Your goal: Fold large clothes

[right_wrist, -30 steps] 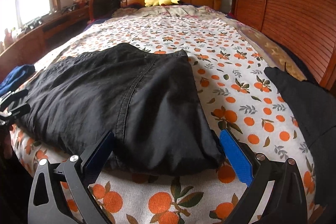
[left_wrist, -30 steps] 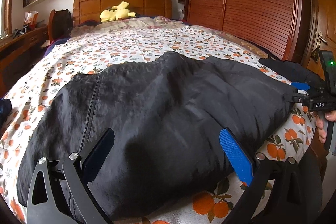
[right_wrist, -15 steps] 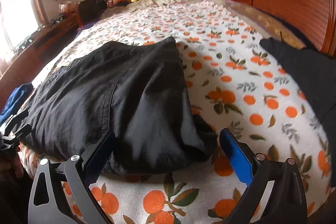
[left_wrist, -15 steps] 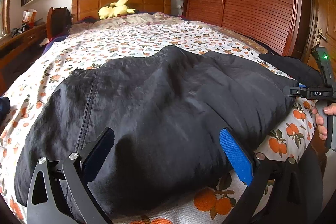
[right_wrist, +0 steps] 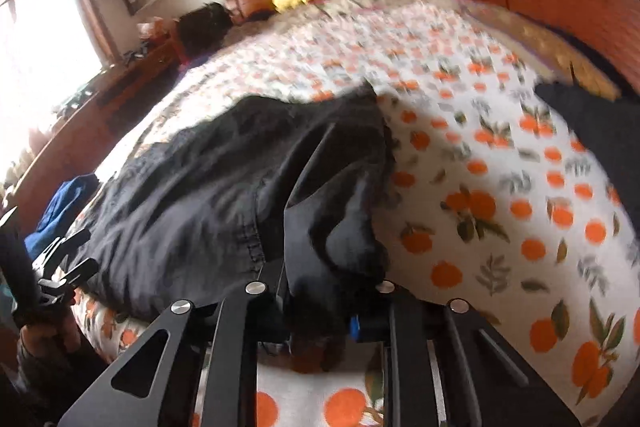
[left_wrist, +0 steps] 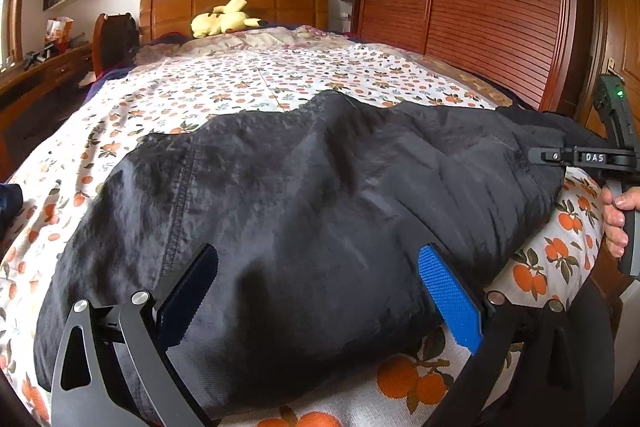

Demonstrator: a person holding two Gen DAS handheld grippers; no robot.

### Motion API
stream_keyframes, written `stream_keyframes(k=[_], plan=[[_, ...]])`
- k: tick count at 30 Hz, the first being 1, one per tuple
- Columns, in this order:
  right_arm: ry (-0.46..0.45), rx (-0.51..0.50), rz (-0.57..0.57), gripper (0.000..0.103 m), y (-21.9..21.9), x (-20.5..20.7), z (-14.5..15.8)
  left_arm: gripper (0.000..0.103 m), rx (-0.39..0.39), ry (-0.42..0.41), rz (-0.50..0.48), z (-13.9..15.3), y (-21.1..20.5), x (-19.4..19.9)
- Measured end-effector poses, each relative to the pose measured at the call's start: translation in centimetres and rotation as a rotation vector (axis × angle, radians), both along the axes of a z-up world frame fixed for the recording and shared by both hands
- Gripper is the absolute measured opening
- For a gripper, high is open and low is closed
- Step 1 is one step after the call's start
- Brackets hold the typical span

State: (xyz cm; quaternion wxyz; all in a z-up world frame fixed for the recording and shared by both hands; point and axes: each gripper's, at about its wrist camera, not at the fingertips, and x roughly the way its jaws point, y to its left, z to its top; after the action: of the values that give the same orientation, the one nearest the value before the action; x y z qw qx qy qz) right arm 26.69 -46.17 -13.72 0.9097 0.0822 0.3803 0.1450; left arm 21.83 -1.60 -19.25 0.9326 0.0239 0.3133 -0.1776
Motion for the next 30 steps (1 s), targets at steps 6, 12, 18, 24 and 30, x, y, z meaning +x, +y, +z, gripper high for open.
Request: stream_keyframes(k=[6,12,18,24,30], plan=[[-0.055,-0.017,0.038,0.014,2.4,0.1,2.3,0.101,-0.020,-0.020,0.018,1.0,1.6,-0.8],[-0.121,-0.039,0.105,0.013,6.0,0.3,5.2,0.101,-0.047,-0.044,0.052,2.2,4.4,-2.0],[-0.190,-0.061,0.227,0.012,12.3,0.4,8.5,0.101,-0.079,-0.063,0.108,3.1,8.5,-3.4],[-0.211,-0.083,0.375,0.011,20.6,0.2,9.3,0.101,-0.099,-0.082,0.166,3.8,12.4,-4.6],[-0.185,-0.066,0.526,0.011,28.4,-0.8,8.4,0.101,-0.117,-0.072,0.231,3.3,15.9,-5.5]])
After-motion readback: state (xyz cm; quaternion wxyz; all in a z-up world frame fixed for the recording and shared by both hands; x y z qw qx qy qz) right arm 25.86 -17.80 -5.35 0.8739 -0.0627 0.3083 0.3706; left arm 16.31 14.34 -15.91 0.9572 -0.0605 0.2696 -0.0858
